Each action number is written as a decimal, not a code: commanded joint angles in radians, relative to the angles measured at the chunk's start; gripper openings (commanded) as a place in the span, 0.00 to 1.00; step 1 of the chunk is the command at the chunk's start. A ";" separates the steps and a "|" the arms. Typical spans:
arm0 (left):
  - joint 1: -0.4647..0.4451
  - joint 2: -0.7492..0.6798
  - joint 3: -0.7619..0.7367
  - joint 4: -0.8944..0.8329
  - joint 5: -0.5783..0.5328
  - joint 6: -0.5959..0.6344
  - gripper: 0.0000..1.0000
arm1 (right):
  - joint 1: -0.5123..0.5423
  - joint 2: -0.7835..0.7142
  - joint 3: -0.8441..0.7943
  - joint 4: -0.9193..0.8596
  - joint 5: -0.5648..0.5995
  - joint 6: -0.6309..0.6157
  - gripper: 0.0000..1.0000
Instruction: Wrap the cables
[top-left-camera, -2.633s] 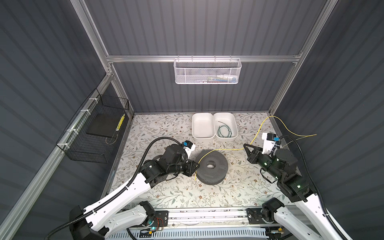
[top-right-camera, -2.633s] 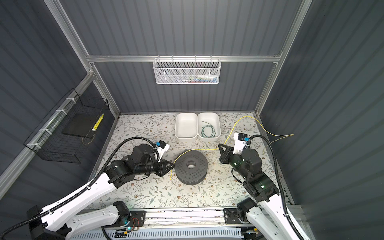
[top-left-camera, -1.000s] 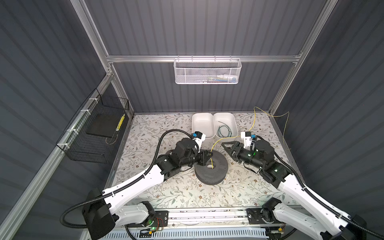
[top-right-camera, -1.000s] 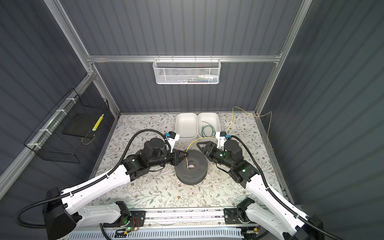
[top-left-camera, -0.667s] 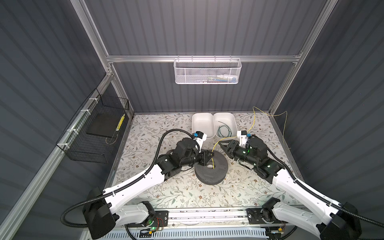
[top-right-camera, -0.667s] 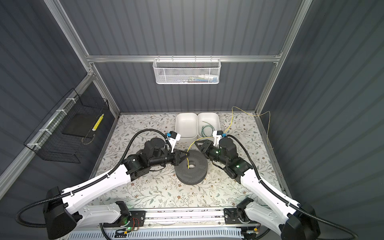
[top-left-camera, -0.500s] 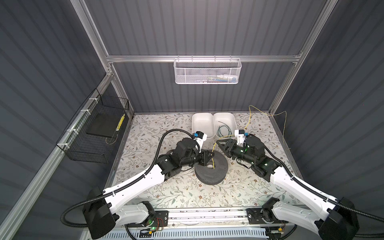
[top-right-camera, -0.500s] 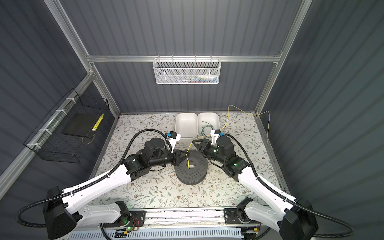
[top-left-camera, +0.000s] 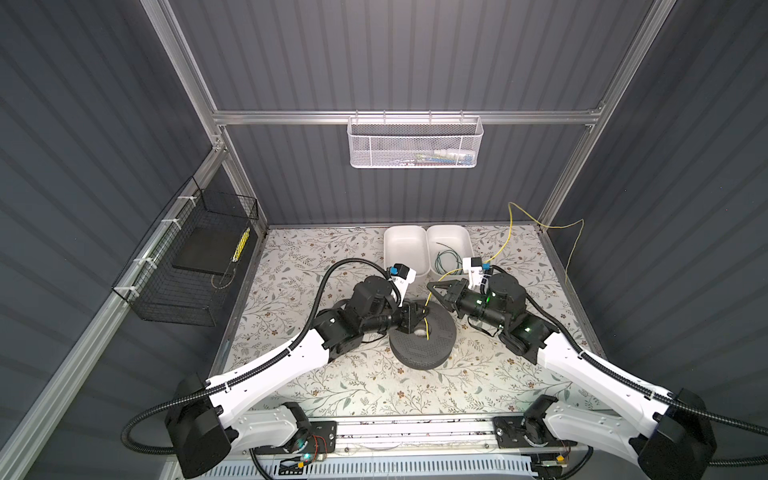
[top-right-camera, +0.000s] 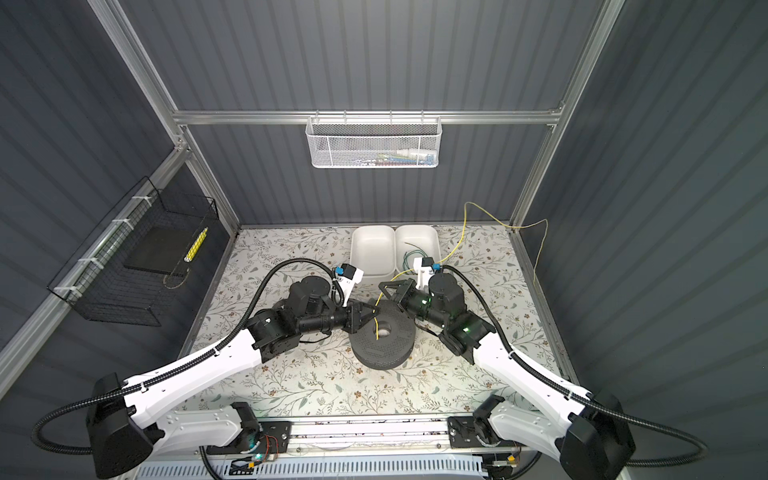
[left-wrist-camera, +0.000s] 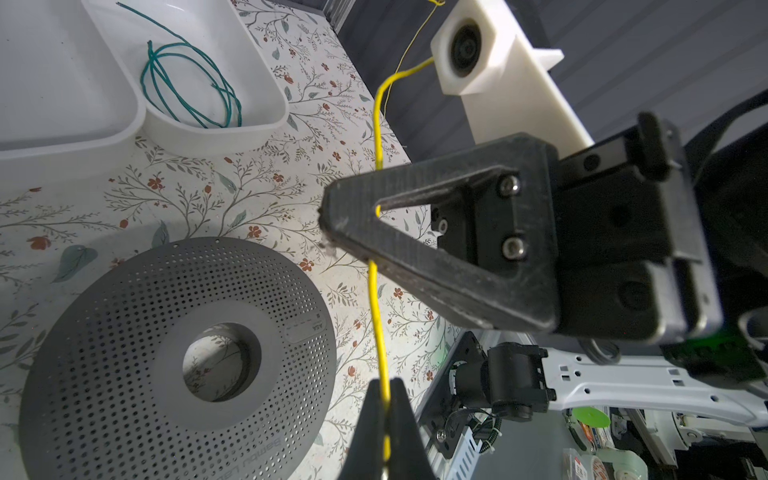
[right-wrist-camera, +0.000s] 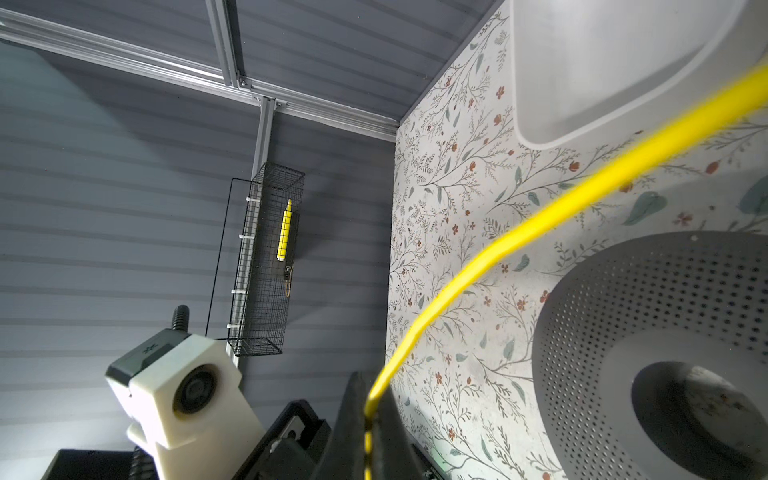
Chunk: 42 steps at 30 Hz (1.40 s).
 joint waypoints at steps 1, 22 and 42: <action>-0.007 -0.032 0.022 -0.042 -0.005 0.047 0.04 | 0.005 -0.036 0.003 -0.007 0.020 -0.015 0.00; 0.242 -0.350 -0.368 -0.130 -0.004 -0.102 0.85 | 0.005 -0.233 -0.057 -0.232 0.173 -0.140 0.00; 0.390 -0.078 -0.541 0.301 0.371 -0.250 0.78 | 0.005 -0.256 -0.073 -0.248 0.182 -0.152 0.00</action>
